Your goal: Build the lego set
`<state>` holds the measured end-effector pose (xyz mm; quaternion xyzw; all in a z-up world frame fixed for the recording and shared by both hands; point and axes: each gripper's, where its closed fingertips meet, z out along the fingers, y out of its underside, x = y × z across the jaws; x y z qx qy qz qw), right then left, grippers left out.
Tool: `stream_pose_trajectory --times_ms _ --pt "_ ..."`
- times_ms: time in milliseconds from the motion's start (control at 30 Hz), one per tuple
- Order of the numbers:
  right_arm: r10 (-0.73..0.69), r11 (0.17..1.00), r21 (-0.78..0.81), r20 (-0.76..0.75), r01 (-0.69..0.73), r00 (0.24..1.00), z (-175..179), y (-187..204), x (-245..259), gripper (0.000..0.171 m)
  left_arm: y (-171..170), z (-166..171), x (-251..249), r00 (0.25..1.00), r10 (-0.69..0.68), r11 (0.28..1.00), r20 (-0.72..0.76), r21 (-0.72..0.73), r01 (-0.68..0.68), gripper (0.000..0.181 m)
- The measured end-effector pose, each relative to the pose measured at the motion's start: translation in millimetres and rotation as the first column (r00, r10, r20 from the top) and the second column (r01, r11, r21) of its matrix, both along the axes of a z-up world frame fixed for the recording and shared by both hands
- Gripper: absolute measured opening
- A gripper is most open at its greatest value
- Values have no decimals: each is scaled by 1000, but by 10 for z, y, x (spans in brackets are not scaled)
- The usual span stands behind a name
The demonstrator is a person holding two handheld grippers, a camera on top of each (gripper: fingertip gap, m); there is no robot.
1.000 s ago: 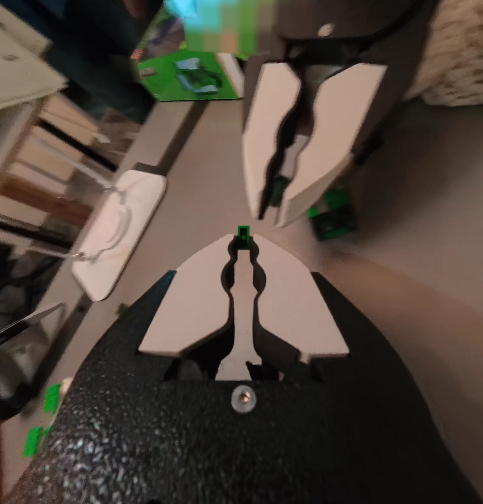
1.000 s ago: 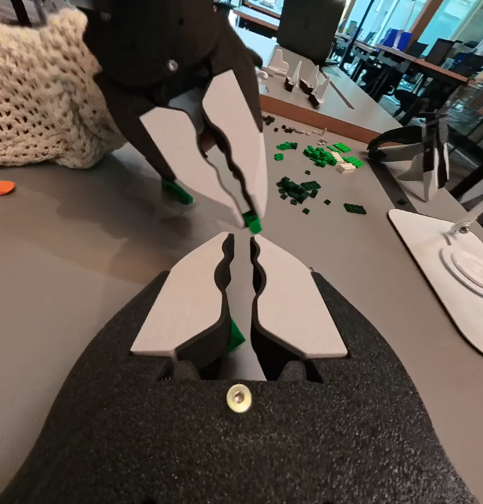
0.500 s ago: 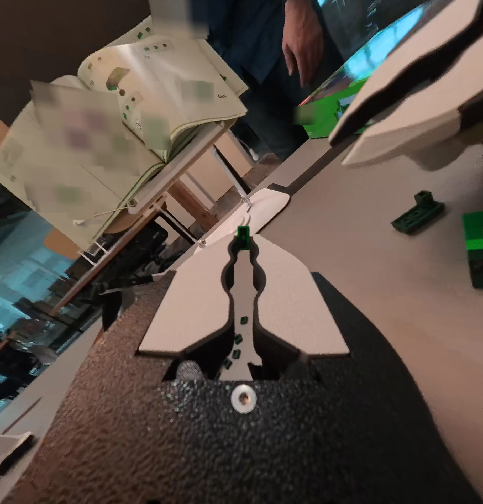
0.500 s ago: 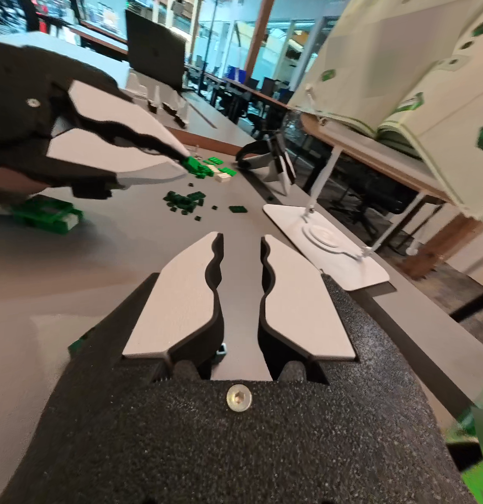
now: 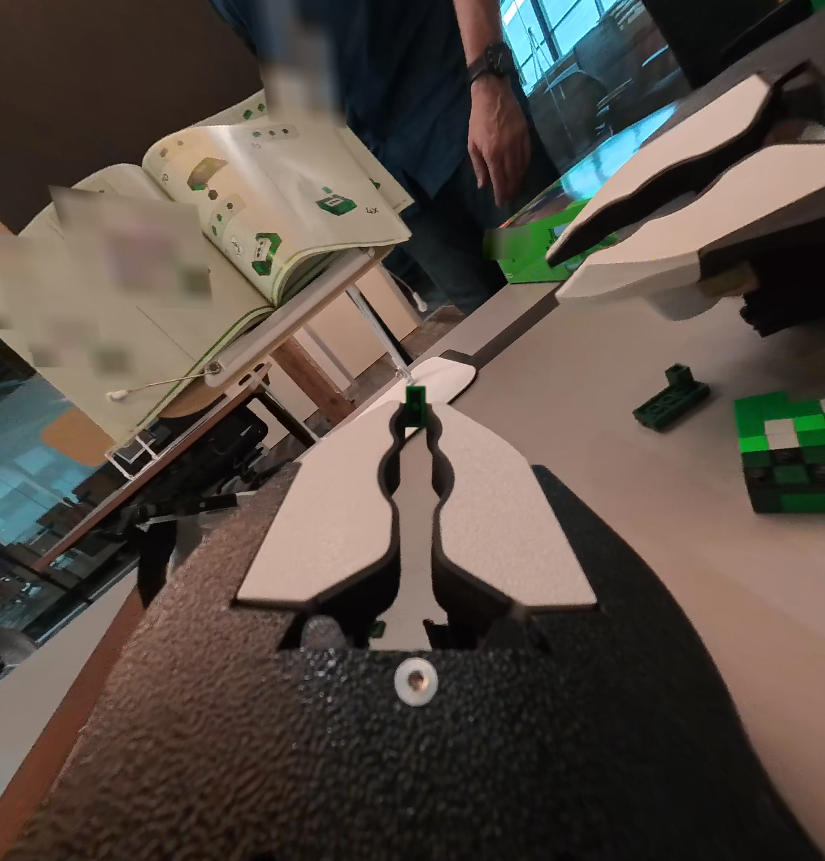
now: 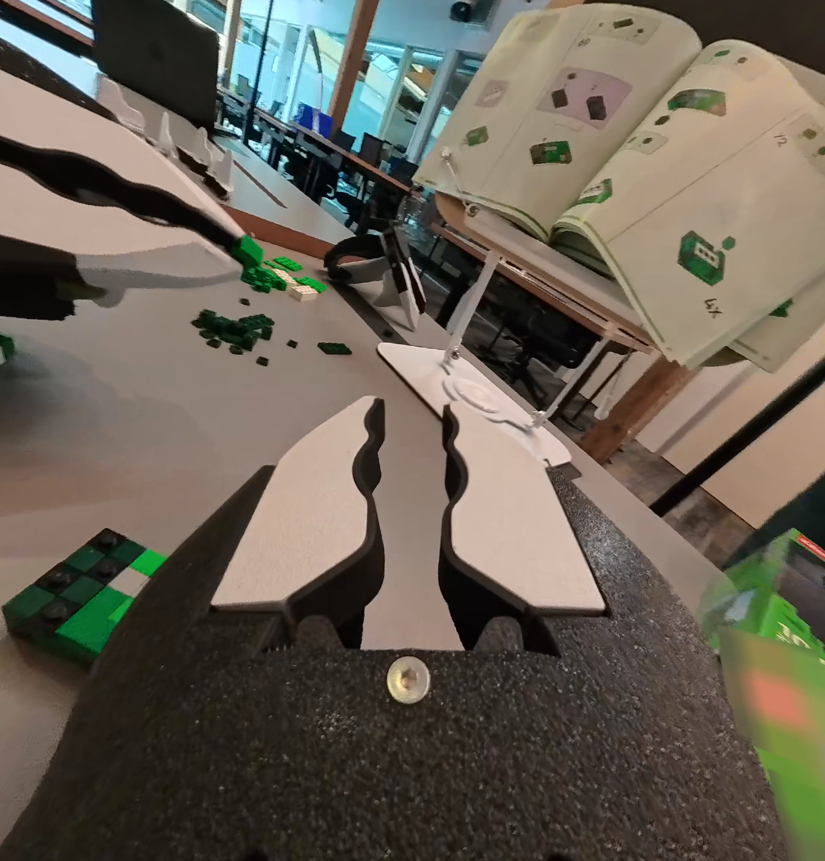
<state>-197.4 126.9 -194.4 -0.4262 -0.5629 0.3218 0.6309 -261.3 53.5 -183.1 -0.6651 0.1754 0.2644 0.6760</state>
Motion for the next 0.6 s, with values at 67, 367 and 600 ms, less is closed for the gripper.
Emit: stream_pose_trajectory --times_ms 67,367,600 --pt "-42 999 33 -8 43 999 16 28 19 23 -8 17 -8 1000 -12 1000 26 11 11 8" --pt "-260 953 163 13 255 965 1 53 159 20 -23 42 -40 989 -63 998 134 31 60 8" --pt "-340 936 80 -51 343 939 85 100 308 20 -9 53 -82 973 -94 995 213 42 87 8"
